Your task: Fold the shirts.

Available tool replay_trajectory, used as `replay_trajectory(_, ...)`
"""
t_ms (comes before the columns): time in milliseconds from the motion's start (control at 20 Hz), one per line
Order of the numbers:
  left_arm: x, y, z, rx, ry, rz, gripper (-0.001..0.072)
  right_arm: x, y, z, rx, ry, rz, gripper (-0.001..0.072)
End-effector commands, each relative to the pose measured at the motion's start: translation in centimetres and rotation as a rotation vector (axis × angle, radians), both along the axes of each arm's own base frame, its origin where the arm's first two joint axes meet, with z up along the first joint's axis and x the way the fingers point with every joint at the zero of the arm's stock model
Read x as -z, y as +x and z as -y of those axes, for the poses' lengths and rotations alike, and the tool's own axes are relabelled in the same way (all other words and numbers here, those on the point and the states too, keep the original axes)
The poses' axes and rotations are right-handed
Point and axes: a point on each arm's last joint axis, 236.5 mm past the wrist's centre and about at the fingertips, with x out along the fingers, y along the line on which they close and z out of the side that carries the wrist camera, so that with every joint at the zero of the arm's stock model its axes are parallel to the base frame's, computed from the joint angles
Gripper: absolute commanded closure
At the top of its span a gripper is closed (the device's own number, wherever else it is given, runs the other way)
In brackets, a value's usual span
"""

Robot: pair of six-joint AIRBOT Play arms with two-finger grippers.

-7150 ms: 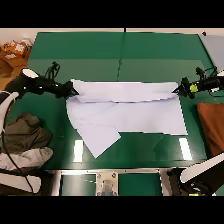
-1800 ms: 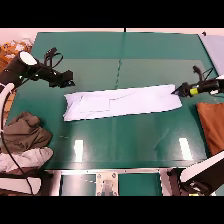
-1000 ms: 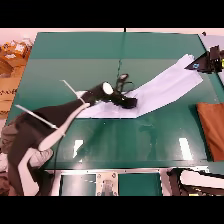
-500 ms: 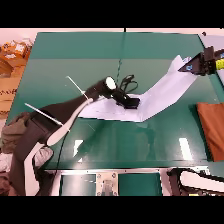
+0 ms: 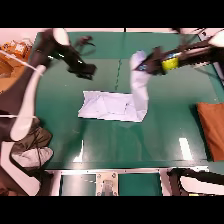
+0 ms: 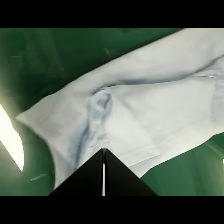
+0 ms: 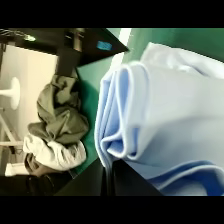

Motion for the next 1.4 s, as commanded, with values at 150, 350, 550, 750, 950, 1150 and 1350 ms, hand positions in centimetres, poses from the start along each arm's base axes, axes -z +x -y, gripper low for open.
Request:
replay_trajectory(150,-3.9,1.1,-10.9,-0.197,0.061,0.045,0.0677,13.2,1.1,-19.7,0.104,-0.004,0.088,0.0526)
replay_trajectory(350,-3.6,0.6,-12.4,-0.184,0.084,0.026,0.0677,19.0,-0.5,-22.8,0.065,-0.059,0.048,0.0148)
replay_trajectory(550,-3.6,0.7,-12.5,-0.175,0.087,0.032,0.0677,17.6,2.4,-16.0,0.056,-0.090,-0.028,0.0699)
replay_trajectory(750,-3.6,0.7,-12.6,-0.171,0.095,0.034,0.0677,15.5,5.1,-3.9,0.081,-0.185,-0.082,0.0700)
replay_trajectory(950,-3.5,0.7,-12.6,-0.172,0.096,0.034,0.0677,15.6,4.7,8.8,0.269,-0.276,-0.127,0.0672)
replay_trajectory(1150,-3.6,0.8,-12.6,-0.174,0.095,0.039,0.0677,21.2,0.7,14.3,0.357,-0.277,-0.333,0.0172)
replay_trajectory(1350,-3.7,1.1,-12.6,-0.184,0.089,0.050,0.0677,24.8,-1.2,10.6,0.281,-0.180,-0.387,0.0172)
